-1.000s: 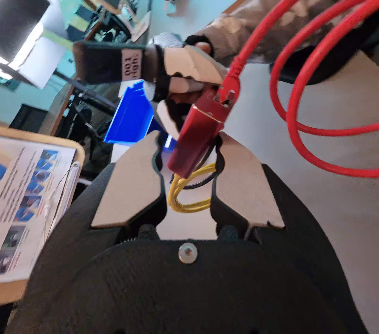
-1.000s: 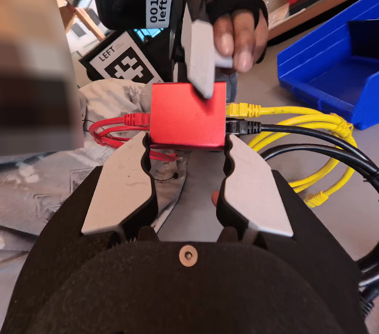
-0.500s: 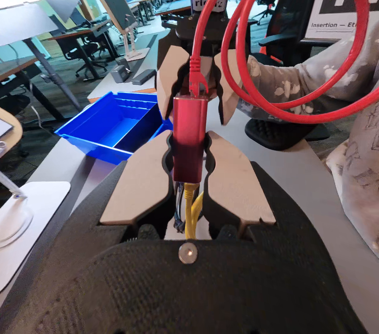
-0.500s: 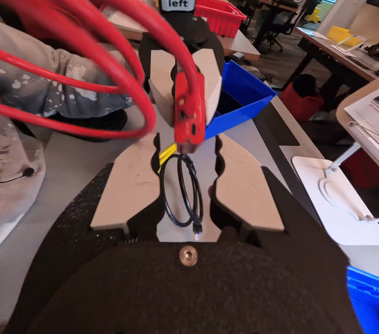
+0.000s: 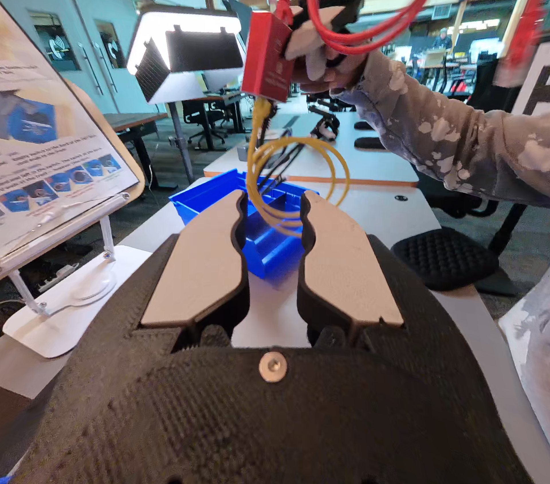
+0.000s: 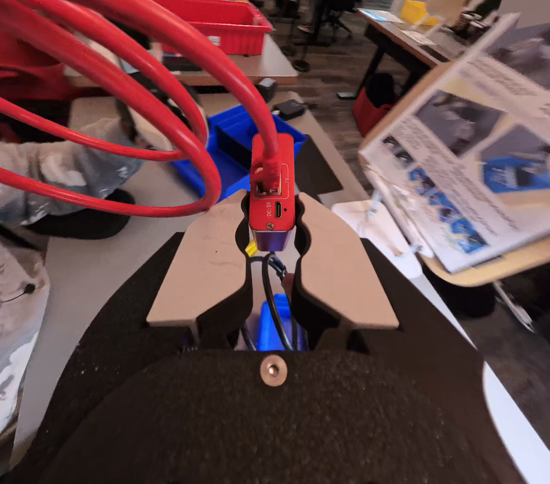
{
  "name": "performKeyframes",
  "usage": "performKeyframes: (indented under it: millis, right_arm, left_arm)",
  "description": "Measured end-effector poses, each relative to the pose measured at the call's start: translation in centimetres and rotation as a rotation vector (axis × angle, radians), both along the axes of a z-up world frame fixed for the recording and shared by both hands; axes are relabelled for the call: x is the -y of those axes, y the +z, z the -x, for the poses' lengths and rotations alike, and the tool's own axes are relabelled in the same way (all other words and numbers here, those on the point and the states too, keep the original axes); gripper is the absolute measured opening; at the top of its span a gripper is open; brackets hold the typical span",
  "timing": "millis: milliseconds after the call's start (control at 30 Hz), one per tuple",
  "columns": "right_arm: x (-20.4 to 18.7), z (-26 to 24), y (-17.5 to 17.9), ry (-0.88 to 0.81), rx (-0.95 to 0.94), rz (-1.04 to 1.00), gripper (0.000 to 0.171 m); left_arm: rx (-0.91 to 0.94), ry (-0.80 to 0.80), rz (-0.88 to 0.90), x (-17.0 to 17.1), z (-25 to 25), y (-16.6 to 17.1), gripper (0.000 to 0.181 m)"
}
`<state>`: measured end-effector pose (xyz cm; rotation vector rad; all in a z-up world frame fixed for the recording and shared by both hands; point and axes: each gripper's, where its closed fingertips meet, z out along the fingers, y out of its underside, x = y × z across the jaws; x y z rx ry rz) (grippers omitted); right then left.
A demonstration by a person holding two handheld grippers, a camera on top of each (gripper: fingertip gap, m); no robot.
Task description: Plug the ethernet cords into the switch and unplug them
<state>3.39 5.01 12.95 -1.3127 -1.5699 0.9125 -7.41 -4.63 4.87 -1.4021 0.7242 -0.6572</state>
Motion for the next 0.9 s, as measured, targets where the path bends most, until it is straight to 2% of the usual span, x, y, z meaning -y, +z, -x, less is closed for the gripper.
performKeyframes:
  millis: [100, 200, 300, 533, 633, 733, 900]
  right_arm:
    - [-5.8, -2.0, 2.6, -0.189, -0.004, -0.020, 0.026]
    - [-11.4, -3.8, 2.2, -0.343, -0.023, -0.016, 0.026]
    - [-16.3, -4.9, -1.5, -0.451, -0.047, 0.017, 0.027]
    - [-23.6, -7.2, -12.1, -0.601, -0.192, 0.191, 0.027]
    - [-25.8, -9.5, -16.9, -0.696, -0.107, 0.249, 0.026]
    - [-26.2, -10.8, -20.3, -0.724, 0.023, 0.287, 0.026]
    - [-26.2, -12.4, -23.7, -0.742, 0.371, 0.043, 0.027]
  left_arm:
    - [0.002, 0.009, 0.003, 0.3, 0.5, 0.3, 0.034]
    - [-0.036, 0.016, 0.003, 0.2, 0.2, 0.0, 0.035]
    - [-0.060, 0.039, -0.024, 0.1, 0.0, 0.1, 0.034]
    - [-0.072, 0.070, -0.005, -0.5, 0.9, -0.6, 0.033]
    - [-0.061, 0.068, 0.013, -0.9, 1.2, -1.0, 0.032]
    - [-0.066, 0.068, 0.034, -1.5, 1.3, -1.7, 0.031]
    - [-0.092, 0.067, 0.067, -2.2, 0.9, -2.9, 0.031]
